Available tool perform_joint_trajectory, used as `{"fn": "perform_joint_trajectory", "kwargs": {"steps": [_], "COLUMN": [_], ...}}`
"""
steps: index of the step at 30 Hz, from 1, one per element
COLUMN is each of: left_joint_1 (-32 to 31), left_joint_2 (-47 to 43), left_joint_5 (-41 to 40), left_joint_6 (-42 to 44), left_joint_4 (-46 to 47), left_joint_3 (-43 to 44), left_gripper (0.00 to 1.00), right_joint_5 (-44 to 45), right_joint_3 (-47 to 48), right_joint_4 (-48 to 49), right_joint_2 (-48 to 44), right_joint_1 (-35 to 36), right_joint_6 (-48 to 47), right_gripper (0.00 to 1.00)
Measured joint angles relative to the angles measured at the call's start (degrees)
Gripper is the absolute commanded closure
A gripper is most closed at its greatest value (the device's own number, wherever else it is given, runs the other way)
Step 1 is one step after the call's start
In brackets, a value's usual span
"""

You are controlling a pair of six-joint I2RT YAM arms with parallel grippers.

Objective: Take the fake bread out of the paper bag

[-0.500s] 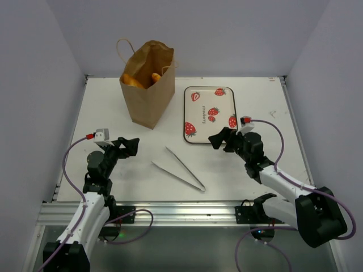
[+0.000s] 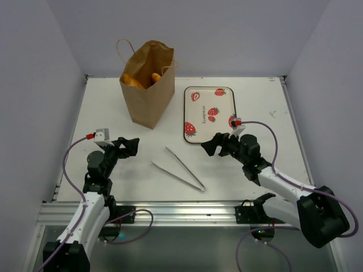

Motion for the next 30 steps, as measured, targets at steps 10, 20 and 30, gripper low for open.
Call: {"fn": "perform_joint_trajectory", "kwargs": {"steps": [10,20,30], "left_joint_1": [0.0,0.0,0.0], "left_joint_2": [0.0,-0.15,0.52], "left_joint_5": [0.09,0.22,0.33], "left_joint_6": [0.0,0.0,0.02], "left_joint_4": [0.0,0.0,0.0], "left_joint_3": [0.0,0.0,0.0], "left_gripper": [0.0,0.01,0.0], "right_joint_5": [9.33,19.89,23.37], "right_joint_3": [2.78,8.33,12.87], "right_joint_4": [-5.01,-10.58,-17.03], "right_joint_2": [-1.88,2.71,6.99], "right_joint_1": [13.77,29.46,35.3], "right_joint_6": [-8.52,-19.39,-22.49], "right_gripper": [0.01,0.01,0.01]}}
